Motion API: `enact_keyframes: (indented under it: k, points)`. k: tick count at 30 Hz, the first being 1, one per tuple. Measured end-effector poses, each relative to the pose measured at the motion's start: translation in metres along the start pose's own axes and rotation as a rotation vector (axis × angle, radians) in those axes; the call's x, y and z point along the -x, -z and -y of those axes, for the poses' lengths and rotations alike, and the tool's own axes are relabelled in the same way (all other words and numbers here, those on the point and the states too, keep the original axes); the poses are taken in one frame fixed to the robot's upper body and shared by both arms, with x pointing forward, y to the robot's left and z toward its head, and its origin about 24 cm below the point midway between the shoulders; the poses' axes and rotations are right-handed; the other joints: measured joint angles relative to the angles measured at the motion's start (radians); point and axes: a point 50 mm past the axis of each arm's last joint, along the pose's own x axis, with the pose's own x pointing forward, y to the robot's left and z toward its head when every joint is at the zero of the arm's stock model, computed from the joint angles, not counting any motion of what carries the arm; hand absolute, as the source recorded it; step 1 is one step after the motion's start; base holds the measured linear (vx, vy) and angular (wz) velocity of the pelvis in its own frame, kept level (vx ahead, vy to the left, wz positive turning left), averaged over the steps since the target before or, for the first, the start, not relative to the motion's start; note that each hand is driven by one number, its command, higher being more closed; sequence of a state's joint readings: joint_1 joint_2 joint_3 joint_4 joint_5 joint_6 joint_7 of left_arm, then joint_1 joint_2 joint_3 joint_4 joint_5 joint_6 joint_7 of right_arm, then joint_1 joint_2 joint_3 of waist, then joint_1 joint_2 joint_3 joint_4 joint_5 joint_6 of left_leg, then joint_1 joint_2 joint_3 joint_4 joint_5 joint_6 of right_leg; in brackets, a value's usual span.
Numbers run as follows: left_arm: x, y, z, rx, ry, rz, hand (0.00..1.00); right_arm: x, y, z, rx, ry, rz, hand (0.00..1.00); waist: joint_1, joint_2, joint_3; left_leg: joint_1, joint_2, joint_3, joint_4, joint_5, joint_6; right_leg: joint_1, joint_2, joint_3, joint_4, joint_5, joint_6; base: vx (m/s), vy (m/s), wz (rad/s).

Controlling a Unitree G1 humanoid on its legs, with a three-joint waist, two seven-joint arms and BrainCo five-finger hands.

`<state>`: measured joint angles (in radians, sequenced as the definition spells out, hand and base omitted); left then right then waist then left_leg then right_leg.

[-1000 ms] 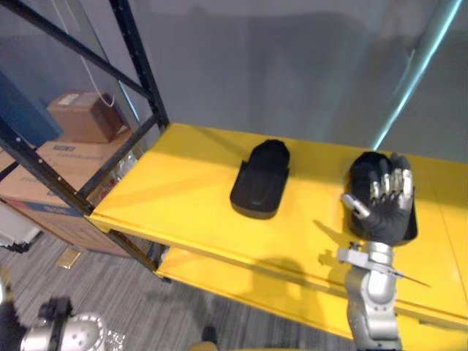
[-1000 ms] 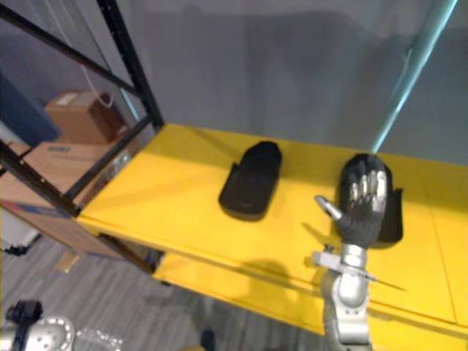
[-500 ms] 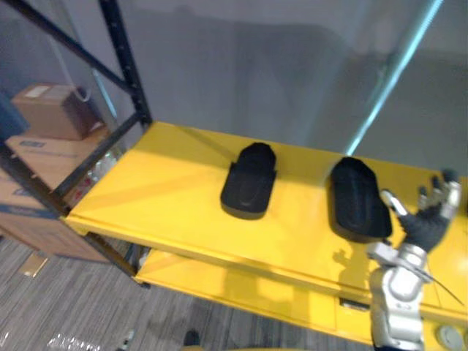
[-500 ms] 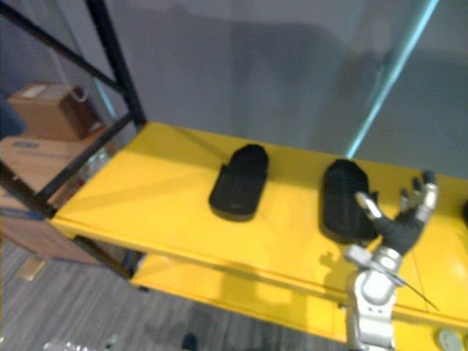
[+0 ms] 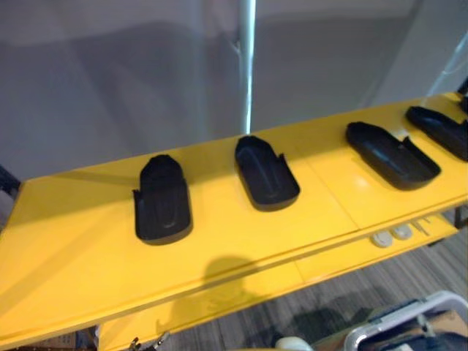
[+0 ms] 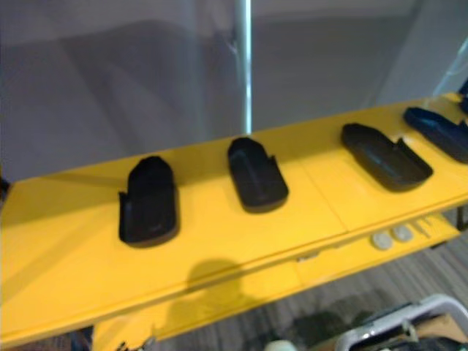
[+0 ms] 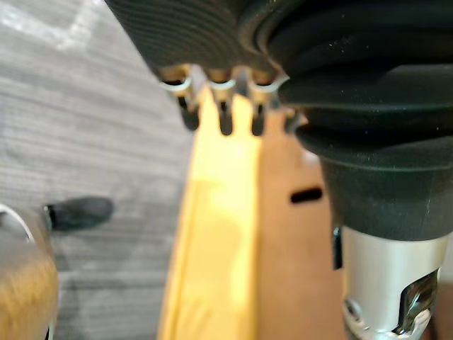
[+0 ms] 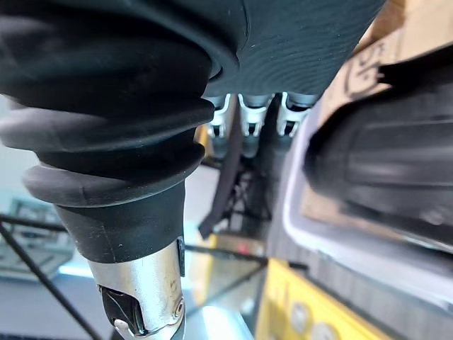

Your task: Walk over and take plastic housings, then place them on the shelf

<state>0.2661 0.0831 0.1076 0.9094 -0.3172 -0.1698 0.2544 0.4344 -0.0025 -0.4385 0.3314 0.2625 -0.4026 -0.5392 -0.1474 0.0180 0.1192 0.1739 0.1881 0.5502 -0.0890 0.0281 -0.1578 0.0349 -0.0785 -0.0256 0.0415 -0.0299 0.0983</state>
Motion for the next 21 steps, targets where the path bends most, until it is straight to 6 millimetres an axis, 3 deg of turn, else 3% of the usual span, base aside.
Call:
enact_keyframes:
  k: [6, 8, 9, 10, 11, 13, 14, 16, 21]
  points:
    - [0.0, 0.003, 0.0, -0.011, 0.005, -0.033, 0.0, 0.005, 0.0, -0.042, -0.036, -0.171, -0.009, 0.0, 0.031, 0.01, 0.014, -0.004, 0.0, -0.025, 0.019, -0.012, -0.002, -0.011, 0.012, 0.026, -0.016, 0.009, -0.003, 0.02, -0.006, -0.06]
    - [0.001, 0.009, -0.005, 0.013, -0.008, -0.059, 0.0, 0.007, -0.005, -0.069, -0.063, -0.254, 0.002, 0.0, 0.071, -0.004, 0.024, -0.054, 0.005, -0.146, 0.149, -0.064, 0.067, -0.037, 0.011, 0.093, -0.007, 0.012, -0.005, 0.05, -0.008, -0.87]
    - [0.005, 0.019, -0.009, 0.035, -0.022, -0.092, 0.0, 0.008, -0.015, -0.094, -0.068, -0.344, 0.041, 0.0, 0.102, -0.015, 0.033, -0.109, 0.007, -0.256, 0.274, -0.122, 0.117, -0.056, 0.013, 0.162, -0.003, 0.026, -0.004, 0.02, 0.023, -1.54]
    - [0.012, 0.033, -0.006, 0.068, -0.025, -0.137, 0.0, 0.006, -0.028, -0.113, -0.059, -0.434, 0.102, 0.0, 0.127, -0.005, 0.04, -0.148, 0.002, -0.373, 0.373, -0.212, 0.121, -0.076, 0.027, 0.225, -0.004, 0.035, -0.002, 0.0, 0.074, -1.73]
    - [0.017, 0.042, -0.003, 0.081, -0.026, -0.166, 0.0, 0.004, -0.037, -0.123, -0.065, -0.474, 0.137, 0.0, 0.141, 0.021, 0.047, -0.16, -0.004, -0.442, 0.423, -0.268, 0.123, -0.081, 0.041, 0.262, -0.005, 0.04, -0.002, -0.05, 0.137, -1.35]
    - [0.022, 0.055, -0.004, 0.06, -0.026, -0.211, 0.0, 0.003, -0.046, -0.132, -0.069, -0.512, 0.169, 0.0, 0.153, 0.051, 0.047, -0.135, -0.008, -0.508, 0.44, -0.346, 0.119, -0.09, 0.072, 0.311, 0.002, 0.057, 0.026, -0.07, 0.229, -1.0]
    - [0.022, 0.055, -0.005, 0.054, -0.027, -0.213, 0.0, 0.004, -0.046, -0.133, -0.068, -0.516, 0.171, 0.0, 0.153, 0.051, 0.048, -0.122, -0.013, -0.508, 0.434, -0.367, 0.1, -0.095, 0.072, 0.327, 0.002, 0.062, 0.035, -0.1, 0.285, -0.8]
    - [0.017, 0.048, -0.008, 0.048, -0.032, -0.186, 0.0, 0.01, -0.041, -0.133, -0.033, -0.542, 0.176, 0.0, 0.153, 0.021, 0.063, -0.12, -0.047, -0.486, 0.429, -0.379, 0.081, -0.111, 0.041, 0.323, 0.009, 0.073, 0.052, -0.13, 0.237, -0.39]
    - [0.012, 0.035, -0.009, 0.104, -0.043, -0.14, 0.0, 0.012, -0.028, -0.12, 0.019, -0.575, 0.125, 0.0, 0.148, -0.003, 0.054, -0.122, -0.083, -0.484, 0.416, -0.384, 0.076, -0.119, 0.0, 0.266, 0.013, 0.079, 0.047, -0.07, 0.095, -0.01]
